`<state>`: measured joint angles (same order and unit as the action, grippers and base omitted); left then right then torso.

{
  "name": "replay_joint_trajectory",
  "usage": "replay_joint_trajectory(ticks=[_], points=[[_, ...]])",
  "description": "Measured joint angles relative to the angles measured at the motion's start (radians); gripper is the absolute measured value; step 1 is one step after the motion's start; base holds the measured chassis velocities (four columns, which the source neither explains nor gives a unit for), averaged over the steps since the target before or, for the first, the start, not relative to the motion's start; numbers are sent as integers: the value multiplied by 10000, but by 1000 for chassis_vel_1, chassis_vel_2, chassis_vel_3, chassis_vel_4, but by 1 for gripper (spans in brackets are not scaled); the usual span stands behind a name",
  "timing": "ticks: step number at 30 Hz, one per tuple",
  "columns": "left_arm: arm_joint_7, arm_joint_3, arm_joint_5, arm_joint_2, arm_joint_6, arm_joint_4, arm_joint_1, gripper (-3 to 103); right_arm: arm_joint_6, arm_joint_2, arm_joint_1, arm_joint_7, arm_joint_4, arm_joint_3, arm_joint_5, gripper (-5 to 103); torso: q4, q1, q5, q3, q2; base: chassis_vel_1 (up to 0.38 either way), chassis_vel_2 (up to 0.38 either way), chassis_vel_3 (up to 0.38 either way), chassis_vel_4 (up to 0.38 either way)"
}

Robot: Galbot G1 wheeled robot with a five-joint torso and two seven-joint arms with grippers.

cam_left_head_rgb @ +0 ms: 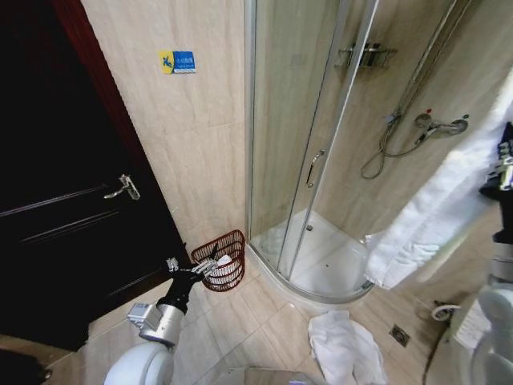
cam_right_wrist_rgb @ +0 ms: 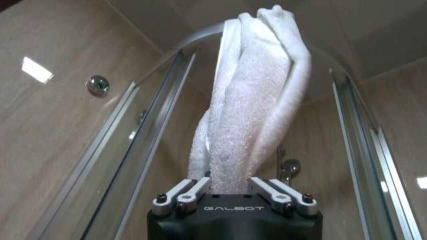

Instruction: Discard the used towel into the hamper.

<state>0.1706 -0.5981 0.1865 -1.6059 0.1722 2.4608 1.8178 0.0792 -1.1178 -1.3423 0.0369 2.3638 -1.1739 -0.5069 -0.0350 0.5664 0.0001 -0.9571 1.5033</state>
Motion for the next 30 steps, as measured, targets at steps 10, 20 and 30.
replay_joint_trajectory(ticks=[10, 20, 30], points=[[0, 0, 0, 0, 0, 0, 0, 100, 284, -757, -390, 62, 145, 381, 696, 13, 0, 0, -2, 0, 0, 0, 0, 0, 0], [0, 0, 0, 0, 0, 0, 0, 100, 516, -1487, -649, 118, 276, 778, 1301, 13, 0, 0, -1, 0, 0, 0, 0, 0, 0], [0, 0, 0, 0, 0, 0, 0, 100, 949, -1976, -860, 159, 62, 1123, 1819, 13, 0, -1, -2, 0, 0, 0, 0, 0, 0]])
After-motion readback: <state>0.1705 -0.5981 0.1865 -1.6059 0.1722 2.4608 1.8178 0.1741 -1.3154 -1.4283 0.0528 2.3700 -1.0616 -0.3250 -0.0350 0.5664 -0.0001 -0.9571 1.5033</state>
